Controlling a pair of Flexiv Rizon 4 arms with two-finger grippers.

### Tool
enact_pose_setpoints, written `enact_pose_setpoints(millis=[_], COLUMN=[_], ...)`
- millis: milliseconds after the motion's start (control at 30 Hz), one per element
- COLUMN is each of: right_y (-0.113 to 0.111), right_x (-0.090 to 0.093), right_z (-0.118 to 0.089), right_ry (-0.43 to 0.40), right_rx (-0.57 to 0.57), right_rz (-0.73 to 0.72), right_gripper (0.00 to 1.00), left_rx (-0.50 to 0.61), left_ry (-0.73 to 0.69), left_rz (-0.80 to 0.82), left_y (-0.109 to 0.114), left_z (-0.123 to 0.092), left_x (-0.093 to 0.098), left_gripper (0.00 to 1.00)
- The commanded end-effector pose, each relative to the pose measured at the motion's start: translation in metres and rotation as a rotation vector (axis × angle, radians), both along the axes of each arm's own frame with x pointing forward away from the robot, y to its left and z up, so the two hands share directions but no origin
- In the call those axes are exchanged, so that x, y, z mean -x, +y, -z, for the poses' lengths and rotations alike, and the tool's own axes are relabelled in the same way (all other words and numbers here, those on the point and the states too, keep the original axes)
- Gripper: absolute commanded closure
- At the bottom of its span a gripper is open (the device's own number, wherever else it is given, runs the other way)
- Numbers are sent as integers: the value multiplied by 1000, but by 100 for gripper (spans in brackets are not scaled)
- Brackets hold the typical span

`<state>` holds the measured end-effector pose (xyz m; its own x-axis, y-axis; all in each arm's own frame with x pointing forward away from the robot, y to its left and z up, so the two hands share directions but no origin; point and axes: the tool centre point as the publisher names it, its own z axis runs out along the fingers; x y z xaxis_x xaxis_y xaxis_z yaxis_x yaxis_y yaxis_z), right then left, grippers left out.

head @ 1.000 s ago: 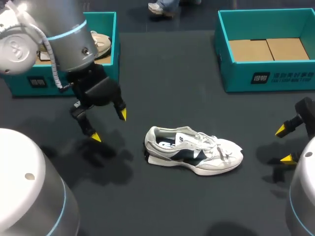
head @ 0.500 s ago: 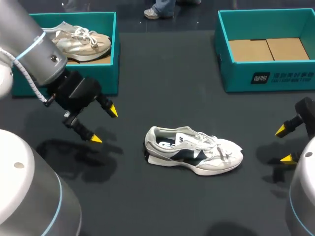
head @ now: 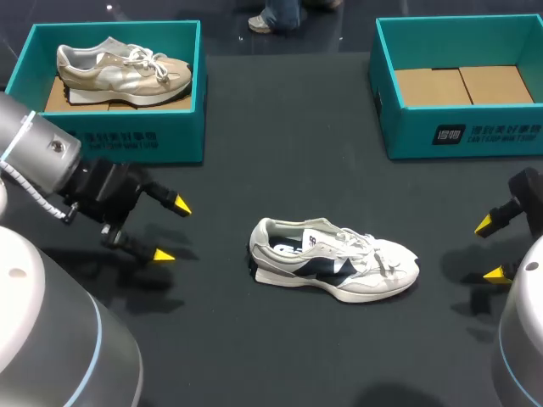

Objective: Take the shoe out of the shoebox, open the shoe tongue, remove and reinsert the insole, then place the shoe into the shoebox

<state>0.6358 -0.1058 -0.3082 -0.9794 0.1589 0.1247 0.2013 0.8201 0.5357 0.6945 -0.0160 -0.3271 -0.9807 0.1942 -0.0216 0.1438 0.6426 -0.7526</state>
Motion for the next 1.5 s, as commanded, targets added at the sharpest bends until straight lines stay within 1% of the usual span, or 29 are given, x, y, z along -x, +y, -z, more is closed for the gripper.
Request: enact_pose_setpoints(millis=[33,200,233,300,333,433,567,667,967,1267,1500], right_y=[0,0,0,0,0,0,0,0,0,0,0], right_x=[2,2,2,2,2,2,2,2,2,2,2], right_z=[0,0,0,0,0,0,0,0,0,0,0], right_ry=[-2,-2,-2,-2,-2,-2,-2,-2,-2,-2,-2], right_rx=[2,2,2,2,2,2,2,2,2,2,2], right_rz=[1,1,1,1,1,1,1,1,1,1,1], right_gripper=[0,0,0,0,0,0,0,0,0,0,0], left_rx=[34,34,52,76,114,157,222,238,254,255,258], left_ry=[-44,-44,-24,-39,-21,13,53,59,62,57,52], left_rz=[-52,-52,-42,-55,-49,-41,-50,-79,-125,-141,-142], left_y=[3,3,3,4,5,6,6,6,8,11,3], left_z=[2,2,8,17,22,35,46,51,62,67,72], left_x=[5,5,2,-1,-4,-9,-13,-15,-20,-26,-28], left_gripper=[0,0,0,0,0,0,0,0,0,0,0])
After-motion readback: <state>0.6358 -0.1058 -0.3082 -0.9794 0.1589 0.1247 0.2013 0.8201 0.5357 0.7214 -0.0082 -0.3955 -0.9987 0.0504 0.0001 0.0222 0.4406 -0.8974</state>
